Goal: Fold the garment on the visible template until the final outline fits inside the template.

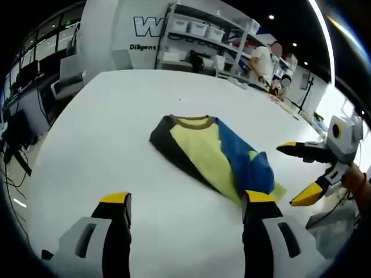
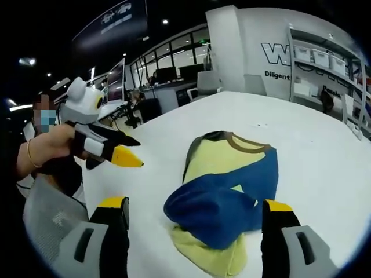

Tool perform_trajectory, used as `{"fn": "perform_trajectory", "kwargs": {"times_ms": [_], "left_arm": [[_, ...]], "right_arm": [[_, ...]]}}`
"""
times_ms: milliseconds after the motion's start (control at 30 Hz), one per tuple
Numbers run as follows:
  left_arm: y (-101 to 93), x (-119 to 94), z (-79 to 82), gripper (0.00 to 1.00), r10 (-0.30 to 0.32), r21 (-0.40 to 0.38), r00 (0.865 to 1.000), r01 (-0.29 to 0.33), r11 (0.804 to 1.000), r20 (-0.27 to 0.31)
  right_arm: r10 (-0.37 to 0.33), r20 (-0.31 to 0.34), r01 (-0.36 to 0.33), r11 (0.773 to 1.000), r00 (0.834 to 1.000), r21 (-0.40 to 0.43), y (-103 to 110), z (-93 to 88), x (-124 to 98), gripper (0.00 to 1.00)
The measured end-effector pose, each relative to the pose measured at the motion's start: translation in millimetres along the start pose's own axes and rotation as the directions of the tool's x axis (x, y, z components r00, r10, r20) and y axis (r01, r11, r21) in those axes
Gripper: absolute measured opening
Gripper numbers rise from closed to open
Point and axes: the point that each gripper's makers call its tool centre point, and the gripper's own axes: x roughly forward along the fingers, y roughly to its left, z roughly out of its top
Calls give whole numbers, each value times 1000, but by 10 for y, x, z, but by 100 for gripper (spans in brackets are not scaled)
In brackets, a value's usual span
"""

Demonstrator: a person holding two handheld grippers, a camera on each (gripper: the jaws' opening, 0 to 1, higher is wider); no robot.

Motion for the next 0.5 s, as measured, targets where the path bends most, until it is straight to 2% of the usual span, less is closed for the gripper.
{"fn": "perform_trajectory", "kwargs": {"times_ms": [233,367,500], "left_arm": [[-7,170,33,70,3,6,1000,-3,1000,0],[-31,263,35,68,1,17,1000,-1,1000,-1],[-40,374,15,67,6,37,1000,-6,999,-8]], "right_arm": [[38,9,-38,999,999,-1,62,29,118,84],[48,-7,-49,999,999,-21,98,-1,180,83],[66,-3,-66,997,998,-27,128,1,230,76]]}}
